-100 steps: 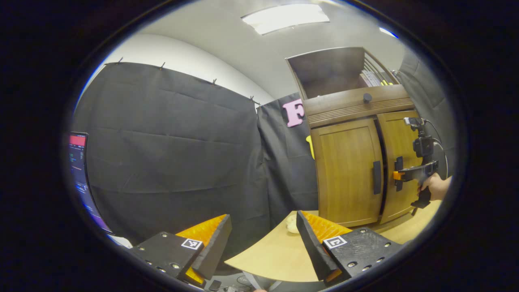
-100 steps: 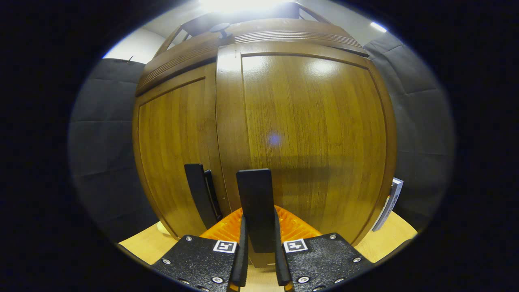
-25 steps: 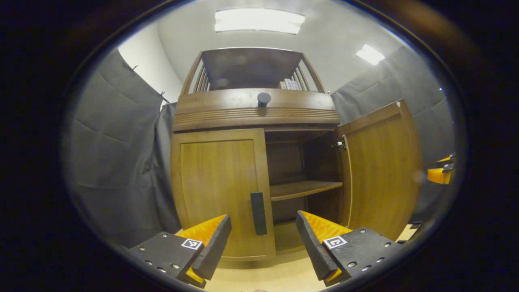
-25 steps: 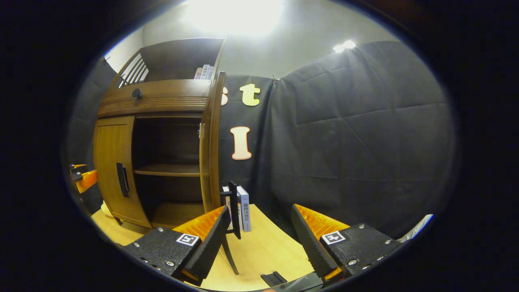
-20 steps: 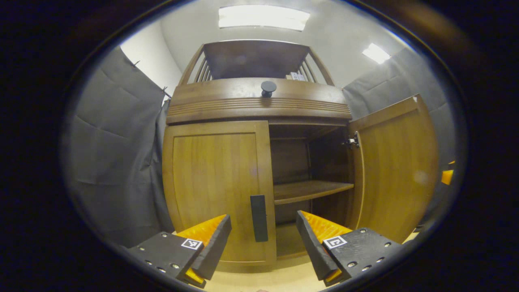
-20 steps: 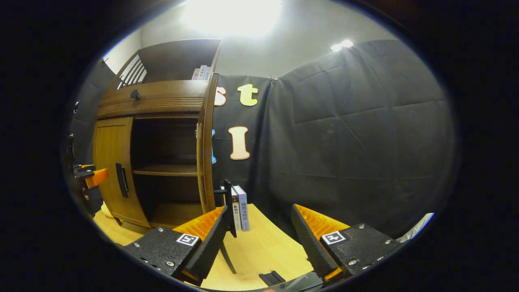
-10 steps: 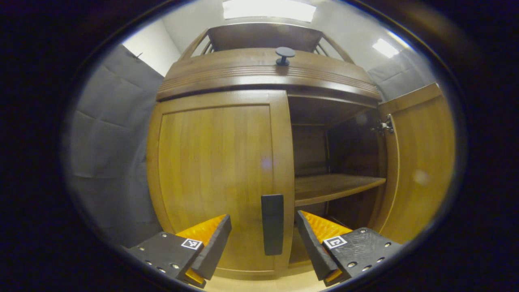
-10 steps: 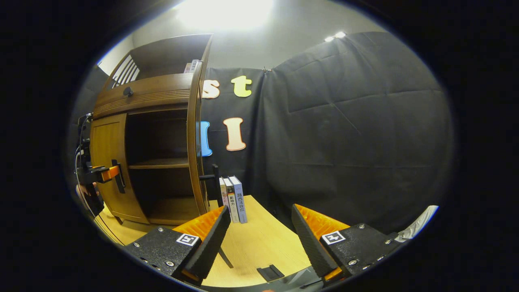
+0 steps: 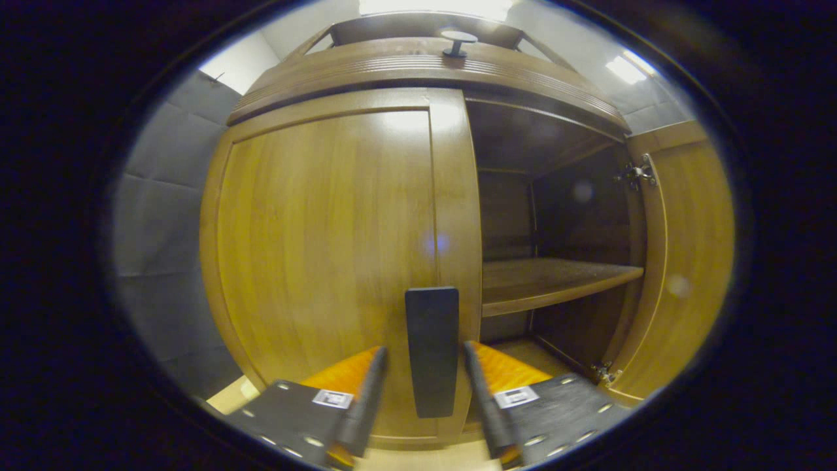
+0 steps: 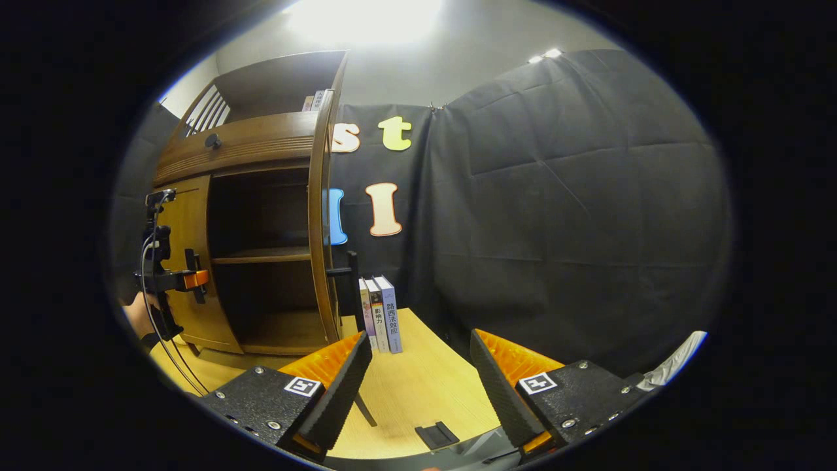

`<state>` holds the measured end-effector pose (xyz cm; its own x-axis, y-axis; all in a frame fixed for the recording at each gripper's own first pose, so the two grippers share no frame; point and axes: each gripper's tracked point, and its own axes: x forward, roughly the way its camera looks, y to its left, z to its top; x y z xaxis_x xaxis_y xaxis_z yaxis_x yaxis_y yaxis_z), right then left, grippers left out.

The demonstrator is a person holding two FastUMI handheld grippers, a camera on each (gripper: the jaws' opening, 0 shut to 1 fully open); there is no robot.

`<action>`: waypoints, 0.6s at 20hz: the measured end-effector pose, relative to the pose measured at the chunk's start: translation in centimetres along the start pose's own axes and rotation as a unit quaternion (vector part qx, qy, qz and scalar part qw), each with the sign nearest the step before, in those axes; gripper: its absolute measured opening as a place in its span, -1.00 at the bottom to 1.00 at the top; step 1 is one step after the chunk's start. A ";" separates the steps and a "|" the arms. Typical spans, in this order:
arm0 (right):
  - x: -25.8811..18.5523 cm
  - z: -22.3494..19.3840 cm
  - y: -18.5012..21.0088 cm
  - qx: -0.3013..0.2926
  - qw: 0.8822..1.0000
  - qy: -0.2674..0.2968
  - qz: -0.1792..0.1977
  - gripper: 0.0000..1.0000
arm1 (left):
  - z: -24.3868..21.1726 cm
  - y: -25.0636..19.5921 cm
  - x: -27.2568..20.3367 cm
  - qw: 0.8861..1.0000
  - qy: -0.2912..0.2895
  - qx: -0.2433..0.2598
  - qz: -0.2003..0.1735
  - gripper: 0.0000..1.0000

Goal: Open the right door of the double-door shoe cabinet with the right hand, and open the left door with the left hand.

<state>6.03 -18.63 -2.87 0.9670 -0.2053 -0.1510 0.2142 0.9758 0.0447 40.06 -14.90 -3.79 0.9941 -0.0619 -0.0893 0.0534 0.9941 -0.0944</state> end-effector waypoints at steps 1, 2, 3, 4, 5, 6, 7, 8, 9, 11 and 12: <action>-0.1 0.0 0.1 0.002 1.000 0.001 0.003 0.88 | 0.1 -0.3 -1.0 1.000 0.001 -0.003 0.004 -0.10; -0.3 0.0 0.4 0.004 1.000 -0.001 0.007 0.88 | 0.0 -0.2 -0.6 1.000 0.003 -0.001 0.006 -0.48; -0.4 0.0 0.6 0.006 1.000 -0.002 0.010 0.88 | 0.1 -0.2 -1.0 1.000 0.003 -0.008 0.008 -0.54; -0.5 -0.1 0.9 0.008 1.000 -0.002 0.014 0.88 | 0.1 -0.2 -1.2 1.000 0.006 -0.010 0.008 -0.60; -0.6 -0.3 1.2 0.007 1.000 0.000 0.019 0.84 | 0.1 -0.2 -1.5 1.000 0.008 -0.010 0.006 -0.65; -0.7 -0.3 1.6 0.007 1.000 -0.001 0.022 0.84 | -0.1 -0.1 -2.2 1.000 0.009 -0.009 0.003 -0.71; -0.9 -0.4 1.8 0.007 1.000 -0.001 0.025 0.87 | 0.0 0.0 -2.7 1.000 0.009 -0.012 -0.001 -0.62; -1.0 -0.4 2.2 0.008 1.000 -0.001 0.029 0.88 | 0.0 -0.1 -3.3 1.000 0.010 -0.016 -0.006 -0.53; -1.1 -0.4 2.5 0.008 0.999 -0.001 0.032 0.88 | 0.0 0.0 -3.9 1.000 0.010 -0.016 -0.008 -0.53; -1.4 -0.6 3.5 0.010 0.999 -0.001 0.042 0.88 | 0.1 0.2 -5.2 1.000 0.009 -0.013 -0.008 -0.56; -1.6 -0.5 3.8 0.010 0.999 0.000 0.046 0.88 | 0.2 0.4 -5.8 1.000 0.010 -0.013 -0.007 -0.57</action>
<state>5.28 -14.52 -2.99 0.9827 -0.1143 -0.1460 0.1266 0.9889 0.0781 34.29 -14.15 -3.15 0.9911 -0.0784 -0.1073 0.0652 0.9905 -0.1214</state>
